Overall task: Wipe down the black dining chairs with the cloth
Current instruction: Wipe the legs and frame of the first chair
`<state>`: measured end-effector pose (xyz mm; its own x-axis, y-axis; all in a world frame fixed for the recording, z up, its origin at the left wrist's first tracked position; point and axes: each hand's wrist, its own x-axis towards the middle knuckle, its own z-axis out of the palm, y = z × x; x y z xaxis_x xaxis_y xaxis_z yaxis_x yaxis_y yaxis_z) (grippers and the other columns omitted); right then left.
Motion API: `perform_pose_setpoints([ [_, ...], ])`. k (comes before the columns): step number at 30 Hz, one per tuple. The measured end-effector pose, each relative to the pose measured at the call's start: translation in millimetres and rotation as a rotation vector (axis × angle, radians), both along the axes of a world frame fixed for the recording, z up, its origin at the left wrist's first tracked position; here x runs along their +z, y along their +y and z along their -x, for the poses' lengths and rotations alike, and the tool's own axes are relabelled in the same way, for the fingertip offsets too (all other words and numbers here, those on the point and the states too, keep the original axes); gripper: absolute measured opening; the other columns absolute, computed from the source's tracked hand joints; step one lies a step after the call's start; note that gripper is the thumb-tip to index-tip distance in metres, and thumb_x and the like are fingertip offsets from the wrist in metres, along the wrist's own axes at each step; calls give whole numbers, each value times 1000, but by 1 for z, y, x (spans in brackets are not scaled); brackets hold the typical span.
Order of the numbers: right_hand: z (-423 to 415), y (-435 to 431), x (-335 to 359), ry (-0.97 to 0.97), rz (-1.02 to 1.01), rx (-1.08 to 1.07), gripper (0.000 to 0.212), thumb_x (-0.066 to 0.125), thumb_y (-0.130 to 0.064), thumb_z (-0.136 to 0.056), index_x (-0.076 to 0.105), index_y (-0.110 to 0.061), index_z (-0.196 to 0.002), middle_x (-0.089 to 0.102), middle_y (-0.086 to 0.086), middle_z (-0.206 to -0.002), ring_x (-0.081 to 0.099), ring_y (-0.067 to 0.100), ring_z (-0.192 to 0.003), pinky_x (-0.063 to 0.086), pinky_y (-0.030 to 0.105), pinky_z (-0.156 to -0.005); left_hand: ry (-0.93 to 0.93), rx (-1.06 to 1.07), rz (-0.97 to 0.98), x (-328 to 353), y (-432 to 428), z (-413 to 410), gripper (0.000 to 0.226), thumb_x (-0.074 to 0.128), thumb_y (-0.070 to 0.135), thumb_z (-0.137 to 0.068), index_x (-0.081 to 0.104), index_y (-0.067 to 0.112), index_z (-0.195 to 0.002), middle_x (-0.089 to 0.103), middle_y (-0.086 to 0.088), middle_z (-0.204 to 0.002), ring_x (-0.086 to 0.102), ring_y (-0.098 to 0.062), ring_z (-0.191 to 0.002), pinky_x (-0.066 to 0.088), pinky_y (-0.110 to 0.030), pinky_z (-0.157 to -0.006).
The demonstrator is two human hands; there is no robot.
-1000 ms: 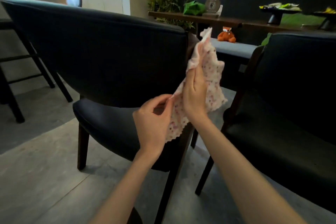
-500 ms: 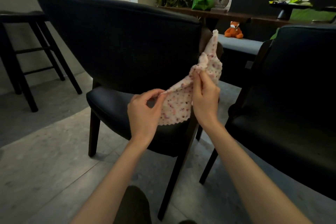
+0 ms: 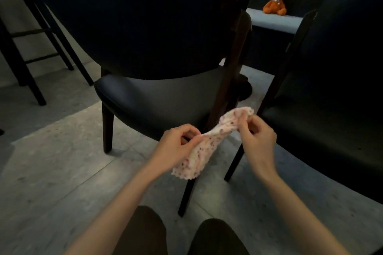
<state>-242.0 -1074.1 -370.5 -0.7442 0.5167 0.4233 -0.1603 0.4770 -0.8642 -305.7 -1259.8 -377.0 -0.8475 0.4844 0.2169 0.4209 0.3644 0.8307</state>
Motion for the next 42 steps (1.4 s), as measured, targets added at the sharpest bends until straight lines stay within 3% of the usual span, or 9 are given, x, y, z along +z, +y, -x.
perform_pose_setpoints([
  [4, 9, 8, -20, -137, 88, -36, 16, 56, -31, -97, 63, -25, -85, 62, -3, -94, 58, -1, -83, 41, 7, -66, 147, 247, 86, -18, 16, 9, 2, 64, 35, -88, 62, 35, -89, 57, 9, -89, 52, -3, -82, 37, -11, -68],
  [8, 56, 9, 3, 56, 119, 60, 15, 55, -24, -99, 57, -25, -113, 54, -6, -122, 50, -17, -103, 44, 10, -89, 26, 436, -135, -12, 42, 27, 4, 59, 31, -94, 59, 27, -96, 56, 11, -78, 55, 4, -67, 41, -10, -58],
  [12, 102, 3, 2, 119, 49, 217, 62, 42, -25, -103, 7, -19, -154, 2, -1, -162, 6, 7, -148, 12, 33, -122, -38, 340, -301, -18, 64, 40, 13, 61, 28, -94, 55, 28, -105, 61, 17, -95, 61, 6, -88, 51, -13, -75],
  [20, 105, -3, -83, -122, 55, 314, 72, 25, -49, -101, -18, -20, -151, -24, -3, -160, -18, 5, -146, -7, 33, -122, 355, 295, -152, -74, 70, 28, 25, 65, 8, -89, 69, 14, -113, 65, 10, -103, 59, 3, -93, 49, -11, -85],
  [25, 73, -5, -120, -149, 261, 365, 54, 27, -39, -103, 27, -14, -150, 36, 6, -152, 34, 12, -140, 29, 31, -117, 514, 265, -48, -93, 69, 13, 28, 65, 10, -89, 66, 6, -117, 69, -6, -109, 63, -11, -101, 50, -20, -91],
  [29, 56, 2, -135, -179, 205, 300, 39, 37, -35, -102, 58, -10, -123, 62, -4, -116, 57, 0, -105, 47, 20, -87, 500, 231, 35, -127, 55, -3, 33, 64, 13, -91, 63, 7, -123, 68, -6, -110, 63, -13, -97, 53, -23, -85],
  [32, 52, 6, -126, -96, 164, 314, 33, 41, -24, -104, 51, -16, -134, 51, -8, -137, 46, -2, -127, 41, 20, -104, 440, 291, -20, -150, 41, -15, 32, 63, 13, -90, 64, 10, -121, 67, -3, -112, 63, -10, -99, 55, -25, -85],
  [34, 59, 6, -115, -39, 44, 336, 48, 40, -23, -104, 27, -17, -151, 19, -4, -160, 14, 2, -147, 16, 20, -119, 334, 385, -113, -157, 38, -15, 28, 66, 11, -89, 67, 13, -116, 65, 6, -107, 61, 1, -95, 54, -18, -83],
  [42, 65, -23, -178, -118, 45, 362, 66, 34, -26, -106, -13, -20, -152, -15, -11, -160, -10, -2, -146, -3, 25, -121, 18, 405, -260, -194, 41, 1, 27, 64, 2, -89, 65, 28, -96, 61, 29, -81, 60, 18, -75, 44, -2, -69],
])
